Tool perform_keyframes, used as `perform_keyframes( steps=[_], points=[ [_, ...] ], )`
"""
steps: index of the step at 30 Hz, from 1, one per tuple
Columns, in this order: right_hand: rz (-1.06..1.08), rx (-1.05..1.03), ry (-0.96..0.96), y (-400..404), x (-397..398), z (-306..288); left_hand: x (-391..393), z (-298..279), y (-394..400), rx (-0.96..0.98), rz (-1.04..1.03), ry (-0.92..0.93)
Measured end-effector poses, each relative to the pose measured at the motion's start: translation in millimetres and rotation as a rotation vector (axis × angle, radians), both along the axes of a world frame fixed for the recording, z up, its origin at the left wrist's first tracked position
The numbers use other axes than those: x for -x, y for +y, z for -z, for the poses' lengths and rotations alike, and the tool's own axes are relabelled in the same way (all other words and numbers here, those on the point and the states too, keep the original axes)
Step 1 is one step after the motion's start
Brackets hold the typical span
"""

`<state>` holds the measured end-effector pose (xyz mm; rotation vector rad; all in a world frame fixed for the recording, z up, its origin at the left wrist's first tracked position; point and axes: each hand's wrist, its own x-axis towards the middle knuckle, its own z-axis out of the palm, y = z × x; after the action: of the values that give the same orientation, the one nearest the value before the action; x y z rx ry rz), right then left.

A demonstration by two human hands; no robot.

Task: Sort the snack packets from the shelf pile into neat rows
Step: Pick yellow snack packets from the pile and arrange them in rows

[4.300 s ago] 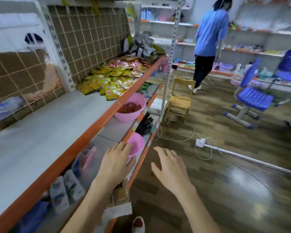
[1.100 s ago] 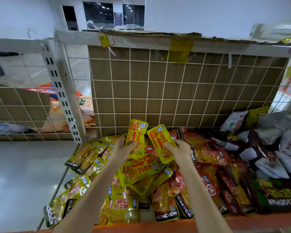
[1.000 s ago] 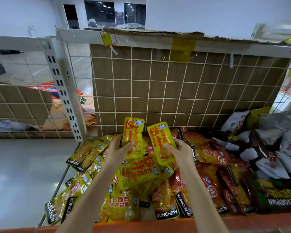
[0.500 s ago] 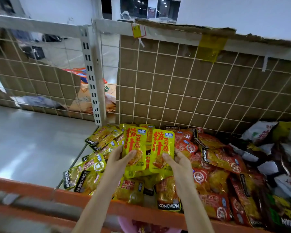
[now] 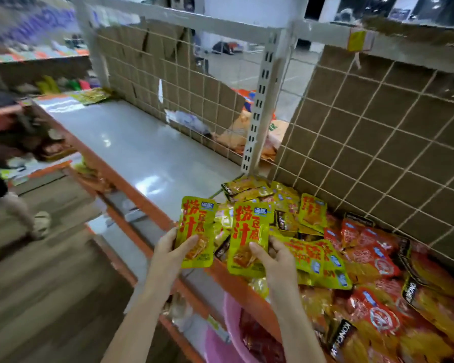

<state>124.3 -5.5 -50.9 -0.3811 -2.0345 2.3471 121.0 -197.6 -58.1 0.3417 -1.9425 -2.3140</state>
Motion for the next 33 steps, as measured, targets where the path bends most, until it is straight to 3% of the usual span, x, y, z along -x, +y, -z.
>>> perform_keyframes(
  steps=[7, 16, 33],
  points=[
    [-0.277, 0.057, 0.019, -85, 9, 4, -42, -3, -79, -0.049, -0.347, -0.051],
    [-0.504, 0.094, 0.042, -239, 25, -11, -66, -18, -210, -0.049, -0.582, -0.027],
    [-0.671, 0.036, -0.01, -468, 60, -4, -47, -4, -435, 0.007, -0.703, -0.053]
  ],
)
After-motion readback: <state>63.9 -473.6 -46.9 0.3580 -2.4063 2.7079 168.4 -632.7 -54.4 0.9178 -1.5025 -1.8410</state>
